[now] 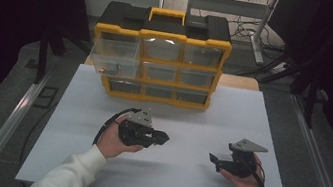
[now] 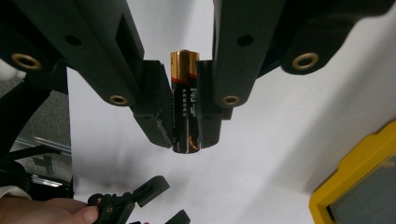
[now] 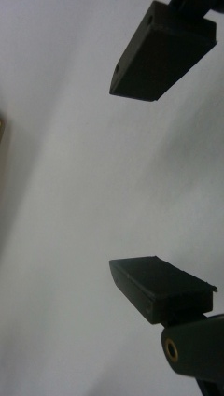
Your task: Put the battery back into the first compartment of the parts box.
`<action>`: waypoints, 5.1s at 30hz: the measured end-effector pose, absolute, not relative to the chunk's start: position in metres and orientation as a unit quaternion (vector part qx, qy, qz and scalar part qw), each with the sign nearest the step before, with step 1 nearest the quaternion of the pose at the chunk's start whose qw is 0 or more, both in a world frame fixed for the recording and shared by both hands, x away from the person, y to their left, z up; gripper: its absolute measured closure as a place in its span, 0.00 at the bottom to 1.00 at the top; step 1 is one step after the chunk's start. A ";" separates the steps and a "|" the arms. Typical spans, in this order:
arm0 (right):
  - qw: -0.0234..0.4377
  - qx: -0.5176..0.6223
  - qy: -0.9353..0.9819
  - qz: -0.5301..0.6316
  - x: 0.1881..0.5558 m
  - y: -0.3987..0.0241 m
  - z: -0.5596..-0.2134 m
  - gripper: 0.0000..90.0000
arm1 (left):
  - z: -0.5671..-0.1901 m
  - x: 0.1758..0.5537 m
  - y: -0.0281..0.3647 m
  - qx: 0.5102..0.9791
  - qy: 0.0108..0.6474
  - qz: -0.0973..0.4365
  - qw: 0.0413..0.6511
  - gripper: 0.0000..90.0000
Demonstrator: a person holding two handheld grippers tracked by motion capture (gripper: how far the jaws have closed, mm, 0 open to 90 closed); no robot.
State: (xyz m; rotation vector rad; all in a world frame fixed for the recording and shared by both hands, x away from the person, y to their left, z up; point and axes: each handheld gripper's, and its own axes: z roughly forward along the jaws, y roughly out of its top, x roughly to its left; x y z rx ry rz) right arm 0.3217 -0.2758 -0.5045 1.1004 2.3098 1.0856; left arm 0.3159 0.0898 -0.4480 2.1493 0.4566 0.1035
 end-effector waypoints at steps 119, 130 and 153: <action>0.180 0.391 0.817 0.384 0.322 -0.276 -0.505 0.16 | -0.328 0.328 0.169 0.747 0.256 0.146 0.596 0.86; 0.180 0.391 0.817 0.384 0.322 -0.276 -0.505 0.16 | -0.316 0.336 0.171 0.738 0.263 0.157 0.601 0.86; 0.180 0.392 0.816 0.384 0.322 -0.276 -0.504 0.16 | -0.296 0.361 0.201 0.702 0.325 0.204 0.599 0.86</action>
